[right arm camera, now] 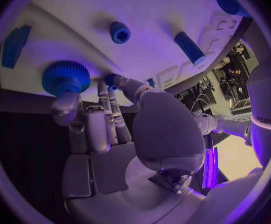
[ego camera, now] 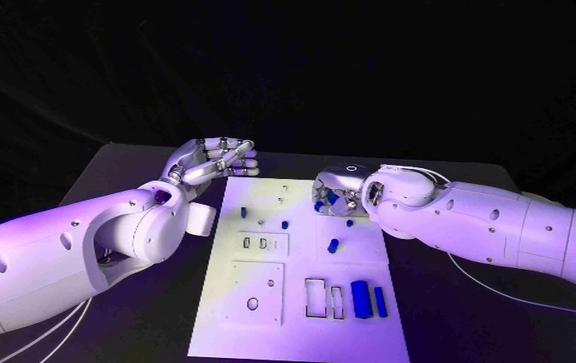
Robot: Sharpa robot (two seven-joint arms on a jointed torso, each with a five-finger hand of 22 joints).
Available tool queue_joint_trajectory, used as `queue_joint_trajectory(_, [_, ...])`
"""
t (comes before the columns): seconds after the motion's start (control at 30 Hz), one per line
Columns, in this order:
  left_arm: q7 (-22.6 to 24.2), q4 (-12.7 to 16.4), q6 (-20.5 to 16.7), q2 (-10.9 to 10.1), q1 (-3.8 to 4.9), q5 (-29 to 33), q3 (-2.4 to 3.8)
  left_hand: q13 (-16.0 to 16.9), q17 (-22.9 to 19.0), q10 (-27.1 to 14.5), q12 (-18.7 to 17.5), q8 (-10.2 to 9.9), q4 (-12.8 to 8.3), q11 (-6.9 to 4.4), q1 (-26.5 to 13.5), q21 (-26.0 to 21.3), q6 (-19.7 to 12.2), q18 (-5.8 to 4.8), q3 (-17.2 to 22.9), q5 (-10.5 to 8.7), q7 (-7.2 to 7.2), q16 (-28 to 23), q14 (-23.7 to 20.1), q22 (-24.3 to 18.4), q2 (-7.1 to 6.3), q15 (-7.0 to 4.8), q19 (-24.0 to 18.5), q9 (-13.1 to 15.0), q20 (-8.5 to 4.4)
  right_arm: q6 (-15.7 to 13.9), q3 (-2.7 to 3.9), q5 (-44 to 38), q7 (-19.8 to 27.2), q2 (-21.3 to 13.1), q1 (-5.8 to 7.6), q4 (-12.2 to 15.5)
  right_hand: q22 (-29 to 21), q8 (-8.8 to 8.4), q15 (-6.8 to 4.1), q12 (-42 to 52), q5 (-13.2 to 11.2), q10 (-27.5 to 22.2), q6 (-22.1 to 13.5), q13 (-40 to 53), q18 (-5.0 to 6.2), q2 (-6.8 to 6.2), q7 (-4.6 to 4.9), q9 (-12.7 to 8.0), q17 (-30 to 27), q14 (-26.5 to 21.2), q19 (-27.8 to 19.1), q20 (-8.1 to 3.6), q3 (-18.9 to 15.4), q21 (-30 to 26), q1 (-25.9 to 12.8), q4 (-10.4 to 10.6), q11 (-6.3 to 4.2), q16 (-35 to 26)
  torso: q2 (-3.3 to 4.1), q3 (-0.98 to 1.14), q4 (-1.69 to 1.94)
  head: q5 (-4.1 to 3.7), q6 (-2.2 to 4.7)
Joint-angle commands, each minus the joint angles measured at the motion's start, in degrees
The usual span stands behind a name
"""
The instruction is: Assemble the parts on the task board
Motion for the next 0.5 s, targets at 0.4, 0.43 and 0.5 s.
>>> queue_joint_trajectory(0.4, [-0.03,0.19,1.4,-0.01,0.16,-0.14,0.06,-0.03,0.18,0.02,-0.29,-0.21,0.08,0.27,-0.26,0.06,-0.5,0.75,-0.22,-0.3,1.03,-0.04,-0.3,-0.09,-0.13,0.23,0.22,-0.05,0.07,-1.43,-0.1,-1.59,-1.28,0.23,-0.39,-0.07,1.07,0.6,-0.47,-0.22,0.03,0.62,0.99,0.03,-0.88,0.8,-0.09,0.48,0.43,2.78,0.41,-0.01,1.21,1.04,0.26,-0.21,0.01,0.76,0.04,-0.07,-0.04,0.04,0.0])
queue_joint_trajectory(0.43, [-0.04,0.19,1.41,-0.01,0.16,-0.14,0.06,-0.03,0.18,0.02,-0.29,-0.21,0.08,0.27,-0.26,0.06,-0.5,0.75,-0.22,-0.3,1.03,-0.04,-0.3,-0.09,-0.13,0.23,0.22,-0.05,0.07,-1.91,-0.1,-1.57,-1.27,0.17,-0.4,0.03,1.34,0.72,-0.52,-0.19,0.17,0.82,1.17,0.06,-0.91,0.86,-0.16,0.6,0.45,2.78,0.47,-0.02,1.34,1.24,0.18,-0.16,-0.04,0.82,0.03,-0.09,-0.06,0.01,0.02])
queue_joint_trajectory(0.5, [-0.05,0.18,1.43,-0.01,0.17,-0.13,0.06,-0.02,0.23,0.03,-0.32,-0.21,0.09,0.27,-0.3,0.05,-0.5,0.75,-0.23,-0.3,1.03,-0.03,-0.3,-0.1,-0.11,0.23,0.23,-0.04,0.08,-3.28,-0.1,-1.47,-1.31,-0.05,-0.42,0.38,1.77,0.91,-0.59,-0.15,0.34,1.15,1.42,0.1,-0.95,0.98,-0.29,0.8,0.68,2.82,0.56,-0.08,1.58,1.55,0.15,-0.14,-0.17,1.04,0.06,-0.1,-0.06,-0.01,0.03])
